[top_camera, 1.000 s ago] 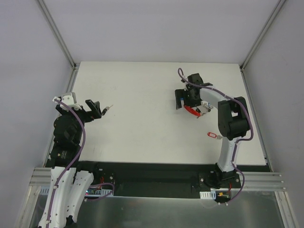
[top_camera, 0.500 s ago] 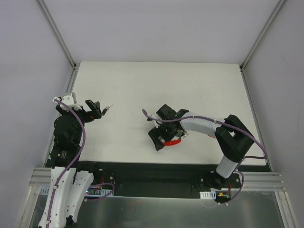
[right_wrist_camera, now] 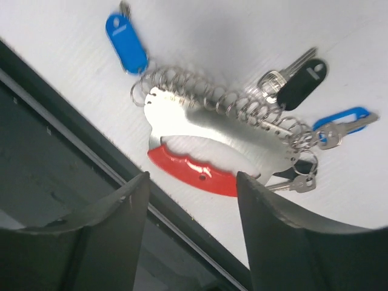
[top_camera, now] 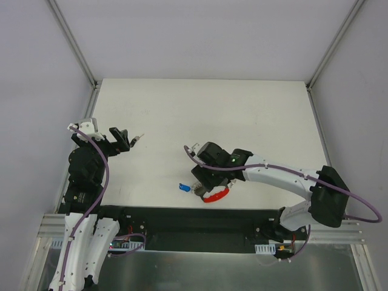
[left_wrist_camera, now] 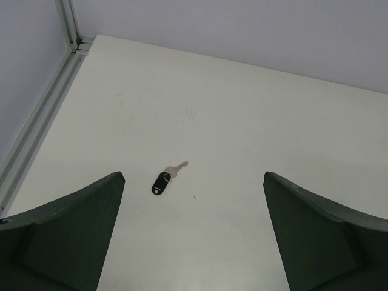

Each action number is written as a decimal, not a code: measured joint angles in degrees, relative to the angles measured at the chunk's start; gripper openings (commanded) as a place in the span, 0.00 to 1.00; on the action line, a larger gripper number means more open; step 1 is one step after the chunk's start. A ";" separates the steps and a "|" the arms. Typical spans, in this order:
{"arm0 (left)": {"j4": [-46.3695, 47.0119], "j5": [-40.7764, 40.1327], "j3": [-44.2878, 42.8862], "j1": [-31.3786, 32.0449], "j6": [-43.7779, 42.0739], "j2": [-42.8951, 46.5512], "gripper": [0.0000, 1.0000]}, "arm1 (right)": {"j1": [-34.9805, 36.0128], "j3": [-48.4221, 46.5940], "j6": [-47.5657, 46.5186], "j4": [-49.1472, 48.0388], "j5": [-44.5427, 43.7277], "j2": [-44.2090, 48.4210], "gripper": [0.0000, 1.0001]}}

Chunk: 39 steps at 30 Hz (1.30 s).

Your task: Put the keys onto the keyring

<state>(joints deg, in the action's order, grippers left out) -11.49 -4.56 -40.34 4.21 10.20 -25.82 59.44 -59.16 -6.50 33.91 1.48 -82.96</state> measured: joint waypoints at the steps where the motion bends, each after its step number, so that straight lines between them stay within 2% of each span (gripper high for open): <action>1: 0.02 0.02 0.00 0.00 0.00 0.00 0.99 | 0.79 -0.66 1.22 -0.24 -2.03 0.04 0.55; 6: 0.00 0.02 0.00 0.00 0.00 -0.02 0.99 | 5.55 -4.02 9.18 -1.79 -13.03 -3.30 0.47; 11: 0.00 0.02 0.00 0.00 0.00 -0.02 0.99 | 8.50 -6.54 12.81 -1.99 -18.91 -10.49 0.40; 15: 0.00 0.00 0.00 0.35 0.00 -0.02 0.99 | 9.97 -9.53 13.66 -1.81 -21.38 -15.82 0.35; 24: 0.00 0.02 0.00 0.37 0.00 -0.07 0.99 | 11.43 -14.38 15.52 -0.22 -23.67 -23.17 0.34; 33: 0.02 0.00 0.00 0.37 0.00 -0.07 0.99 | 11.69 -14.58 17.70 3.30 -26.56 -25.81 0.33; 39: 0.00 0.02 0.00 0.37 0.00 -0.20 0.99 | 11.56 -14.56 19.28 5.97 -31.34 -25.79 0.27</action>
<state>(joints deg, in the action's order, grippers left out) -11.49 -4.54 -40.34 4.58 10.20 -26.02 71.00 -73.71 12.78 39.88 -29.87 -108.75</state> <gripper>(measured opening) 0.991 0.291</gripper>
